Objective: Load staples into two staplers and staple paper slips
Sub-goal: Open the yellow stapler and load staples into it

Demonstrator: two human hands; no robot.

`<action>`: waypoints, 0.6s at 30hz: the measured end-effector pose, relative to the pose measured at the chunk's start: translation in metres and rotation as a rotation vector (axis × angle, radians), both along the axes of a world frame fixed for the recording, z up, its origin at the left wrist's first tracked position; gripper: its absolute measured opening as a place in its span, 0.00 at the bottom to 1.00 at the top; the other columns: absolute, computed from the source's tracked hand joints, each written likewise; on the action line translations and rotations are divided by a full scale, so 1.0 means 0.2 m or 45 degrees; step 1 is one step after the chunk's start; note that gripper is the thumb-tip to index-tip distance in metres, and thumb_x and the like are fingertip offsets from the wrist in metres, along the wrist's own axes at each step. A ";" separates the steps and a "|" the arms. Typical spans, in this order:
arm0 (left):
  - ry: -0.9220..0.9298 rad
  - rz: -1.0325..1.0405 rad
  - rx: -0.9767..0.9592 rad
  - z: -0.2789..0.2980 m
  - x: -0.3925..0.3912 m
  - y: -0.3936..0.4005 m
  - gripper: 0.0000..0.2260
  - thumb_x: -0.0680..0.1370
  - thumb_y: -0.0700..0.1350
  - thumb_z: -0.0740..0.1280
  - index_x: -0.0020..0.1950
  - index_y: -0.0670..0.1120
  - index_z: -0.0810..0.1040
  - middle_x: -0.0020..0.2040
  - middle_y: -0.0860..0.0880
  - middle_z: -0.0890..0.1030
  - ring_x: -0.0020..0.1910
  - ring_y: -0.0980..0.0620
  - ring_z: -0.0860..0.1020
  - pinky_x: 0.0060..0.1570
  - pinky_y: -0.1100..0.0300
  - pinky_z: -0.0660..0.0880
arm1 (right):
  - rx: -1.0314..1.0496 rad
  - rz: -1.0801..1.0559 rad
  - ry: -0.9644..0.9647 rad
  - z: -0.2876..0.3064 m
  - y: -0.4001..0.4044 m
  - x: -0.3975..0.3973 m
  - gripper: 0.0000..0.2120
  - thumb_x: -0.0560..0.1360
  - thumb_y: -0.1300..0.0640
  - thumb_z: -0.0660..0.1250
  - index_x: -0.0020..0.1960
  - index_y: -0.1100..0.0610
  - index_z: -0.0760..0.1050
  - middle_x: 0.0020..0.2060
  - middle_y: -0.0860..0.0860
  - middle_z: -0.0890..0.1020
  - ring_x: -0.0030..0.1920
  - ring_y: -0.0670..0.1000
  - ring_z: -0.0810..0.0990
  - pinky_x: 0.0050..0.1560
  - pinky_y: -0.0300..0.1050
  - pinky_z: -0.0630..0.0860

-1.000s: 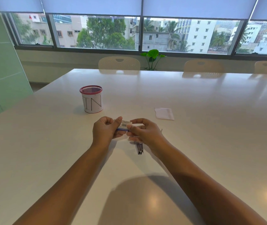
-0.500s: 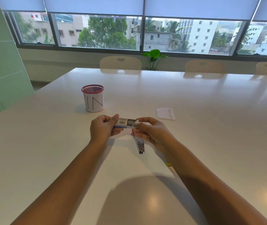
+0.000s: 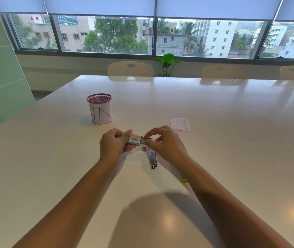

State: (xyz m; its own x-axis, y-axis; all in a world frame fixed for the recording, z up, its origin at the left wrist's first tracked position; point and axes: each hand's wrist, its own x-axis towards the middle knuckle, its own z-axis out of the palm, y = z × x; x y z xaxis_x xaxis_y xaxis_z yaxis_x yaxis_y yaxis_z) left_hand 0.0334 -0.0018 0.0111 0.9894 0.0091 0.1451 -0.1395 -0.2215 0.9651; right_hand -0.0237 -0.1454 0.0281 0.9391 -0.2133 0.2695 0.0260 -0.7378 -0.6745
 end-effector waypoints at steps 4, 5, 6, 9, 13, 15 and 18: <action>-0.017 -0.045 0.050 -0.01 0.00 0.00 0.11 0.73 0.48 0.68 0.37 0.43 0.72 0.47 0.39 0.82 0.33 0.45 0.81 0.24 0.69 0.76 | -0.227 0.016 0.084 -0.02 0.00 0.00 0.10 0.72 0.47 0.68 0.52 0.46 0.81 0.54 0.45 0.75 0.49 0.48 0.76 0.42 0.42 0.74; -0.021 -0.058 0.053 -0.01 0.00 0.00 0.11 0.73 0.48 0.68 0.37 0.43 0.72 0.46 0.39 0.82 0.32 0.45 0.81 0.24 0.68 0.76 | -0.240 0.013 0.090 -0.02 -0.01 0.00 0.10 0.72 0.46 0.68 0.52 0.47 0.81 0.54 0.46 0.75 0.49 0.47 0.76 0.41 0.42 0.74; -0.024 -0.077 0.053 -0.02 0.01 -0.01 0.11 0.73 0.47 0.68 0.37 0.43 0.72 0.45 0.39 0.82 0.31 0.47 0.81 0.24 0.67 0.76 | -0.252 0.005 0.092 -0.02 -0.01 0.00 0.10 0.73 0.46 0.68 0.52 0.47 0.81 0.54 0.46 0.76 0.48 0.47 0.76 0.40 0.41 0.72; -0.024 -0.141 0.022 -0.02 0.01 -0.01 0.12 0.73 0.47 0.69 0.36 0.41 0.71 0.40 0.40 0.81 0.23 0.54 0.80 0.24 0.65 0.77 | -0.290 -0.016 0.087 -0.02 0.00 0.00 0.09 0.73 0.48 0.68 0.51 0.49 0.82 0.52 0.47 0.76 0.48 0.49 0.76 0.39 0.40 0.68; -0.030 -0.155 0.015 -0.03 0.01 -0.02 0.11 0.73 0.46 0.69 0.37 0.41 0.72 0.37 0.43 0.80 0.22 0.56 0.79 0.22 0.68 0.75 | -0.262 -0.023 0.097 -0.02 0.01 0.00 0.09 0.74 0.50 0.67 0.51 0.51 0.82 0.52 0.49 0.76 0.45 0.48 0.74 0.31 0.35 0.63; -0.032 -0.152 0.012 -0.03 0.01 -0.02 0.11 0.73 0.46 0.68 0.37 0.41 0.72 0.36 0.44 0.80 0.22 0.56 0.79 0.21 0.68 0.74 | -0.212 -0.018 0.110 -0.02 0.01 0.01 0.10 0.74 0.50 0.67 0.51 0.52 0.82 0.51 0.49 0.77 0.45 0.48 0.73 0.31 0.35 0.62; -0.037 -0.145 0.027 -0.04 0.02 -0.02 0.12 0.73 0.47 0.68 0.36 0.41 0.71 0.36 0.44 0.80 0.21 0.57 0.79 0.21 0.69 0.74 | -0.199 -0.017 0.120 -0.02 0.00 0.01 0.10 0.75 0.50 0.66 0.52 0.53 0.82 0.51 0.50 0.77 0.45 0.48 0.73 0.32 0.35 0.62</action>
State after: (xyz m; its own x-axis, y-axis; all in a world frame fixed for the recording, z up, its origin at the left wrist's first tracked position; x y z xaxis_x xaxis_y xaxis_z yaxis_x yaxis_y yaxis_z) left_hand 0.0367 -0.0052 0.0037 0.9793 -0.1063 0.1724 -0.1925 -0.2229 0.9557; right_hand -0.0224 -0.1445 0.0236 0.9591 -0.1885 0.2112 -0.0426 -0.8336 -0.5507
